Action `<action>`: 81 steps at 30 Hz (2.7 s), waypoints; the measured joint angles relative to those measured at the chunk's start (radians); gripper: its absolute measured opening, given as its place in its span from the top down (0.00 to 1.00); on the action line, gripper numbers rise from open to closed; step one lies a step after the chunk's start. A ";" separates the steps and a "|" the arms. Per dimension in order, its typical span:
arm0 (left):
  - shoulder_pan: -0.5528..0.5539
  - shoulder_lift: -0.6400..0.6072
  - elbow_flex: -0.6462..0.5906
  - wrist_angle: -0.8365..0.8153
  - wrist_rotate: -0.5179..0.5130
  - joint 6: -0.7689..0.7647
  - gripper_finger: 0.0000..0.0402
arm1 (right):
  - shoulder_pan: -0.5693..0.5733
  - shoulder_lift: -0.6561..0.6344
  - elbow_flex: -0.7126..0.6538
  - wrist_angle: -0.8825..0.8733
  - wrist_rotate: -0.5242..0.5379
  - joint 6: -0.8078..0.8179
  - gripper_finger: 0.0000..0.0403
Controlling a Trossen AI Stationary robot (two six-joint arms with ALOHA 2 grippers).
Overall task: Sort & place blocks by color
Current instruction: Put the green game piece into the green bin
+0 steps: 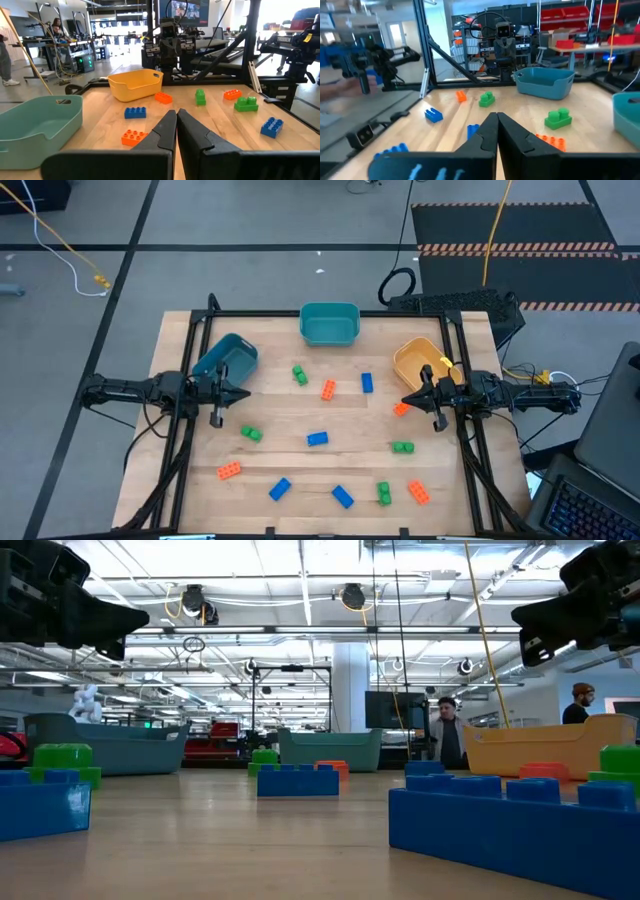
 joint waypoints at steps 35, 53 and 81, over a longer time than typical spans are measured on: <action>0.014 0.000 0.000 0.167 -0.078 -0.167 0.95 | 0.000 0.000 0.000 0.252 0.036 -0.016 1.00; 0.028 0.403 0.359 -0.079 -0.290 -0.206 0.29 | 0.000 0.130 0.032 0.483 0.473 -0.233 0.50; 0.167 1.537 1.286 -0.835 -0.153 -0.166 0.34 | 0.032 0.878 0.517 0.008 0.707 -0.048 0.27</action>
